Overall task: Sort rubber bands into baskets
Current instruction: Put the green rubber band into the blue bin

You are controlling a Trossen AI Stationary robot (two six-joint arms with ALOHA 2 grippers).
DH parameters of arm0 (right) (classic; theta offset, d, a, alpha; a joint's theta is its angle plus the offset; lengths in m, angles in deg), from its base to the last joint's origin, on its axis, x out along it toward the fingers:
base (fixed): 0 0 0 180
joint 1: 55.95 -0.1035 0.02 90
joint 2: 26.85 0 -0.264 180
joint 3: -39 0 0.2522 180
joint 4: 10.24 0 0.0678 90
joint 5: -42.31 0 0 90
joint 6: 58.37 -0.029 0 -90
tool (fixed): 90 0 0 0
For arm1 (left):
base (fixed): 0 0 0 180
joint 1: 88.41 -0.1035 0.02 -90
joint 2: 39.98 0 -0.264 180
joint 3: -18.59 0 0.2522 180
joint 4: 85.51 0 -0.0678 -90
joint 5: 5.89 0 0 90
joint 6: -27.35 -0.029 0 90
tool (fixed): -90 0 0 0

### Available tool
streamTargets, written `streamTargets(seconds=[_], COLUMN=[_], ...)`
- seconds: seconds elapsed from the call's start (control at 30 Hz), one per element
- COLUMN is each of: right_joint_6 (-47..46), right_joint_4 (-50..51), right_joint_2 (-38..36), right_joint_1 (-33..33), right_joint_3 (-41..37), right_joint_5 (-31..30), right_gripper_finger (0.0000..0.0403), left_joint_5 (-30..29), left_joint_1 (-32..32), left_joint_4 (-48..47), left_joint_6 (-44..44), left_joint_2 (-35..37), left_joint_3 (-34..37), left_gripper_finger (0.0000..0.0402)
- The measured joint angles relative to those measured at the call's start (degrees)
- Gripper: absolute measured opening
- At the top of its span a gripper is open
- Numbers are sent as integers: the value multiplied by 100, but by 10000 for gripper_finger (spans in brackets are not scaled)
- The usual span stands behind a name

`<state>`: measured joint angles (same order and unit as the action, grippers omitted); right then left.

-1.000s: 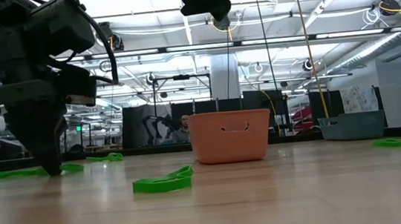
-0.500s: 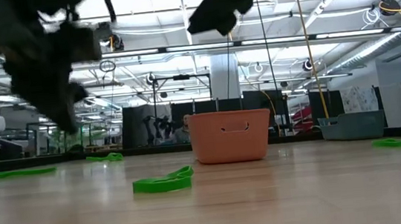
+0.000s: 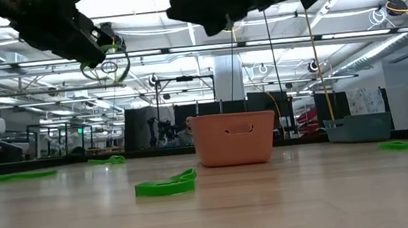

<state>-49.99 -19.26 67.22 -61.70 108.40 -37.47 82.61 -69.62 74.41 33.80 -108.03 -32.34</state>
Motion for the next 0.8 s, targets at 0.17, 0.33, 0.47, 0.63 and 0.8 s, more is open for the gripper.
streamTargets(seconds=[0.17,0.33,0.47,0.63,0.8], right_joint_6=[1423,1930,1971,2321,2426], right_joint_4=[-454,-526,-325,23,164], right_joint_2=[441,828,1040,1308,1631], right_joint_1=[-343,-495,-492,-486,-486], right_joint_3=[-8,244,662,1102,1379], right_joint_5=[45,-501,-731,-731,-778], right_gripper_finger=[132,158,194,230,236], left_joint_5=[23,232,322,363,443], left_joint_1=[-53,-122,-164,-210,-208], left_joint_4=[196,299,296,293,282], left_joint_6=[-136,-273,-290,-290,-288], left_joint_2=[0,0,0,-2,-2], left_joint_3=[-2,-2,-2,-7,-9], left_gripper_finger=[1,0,0,0,0])
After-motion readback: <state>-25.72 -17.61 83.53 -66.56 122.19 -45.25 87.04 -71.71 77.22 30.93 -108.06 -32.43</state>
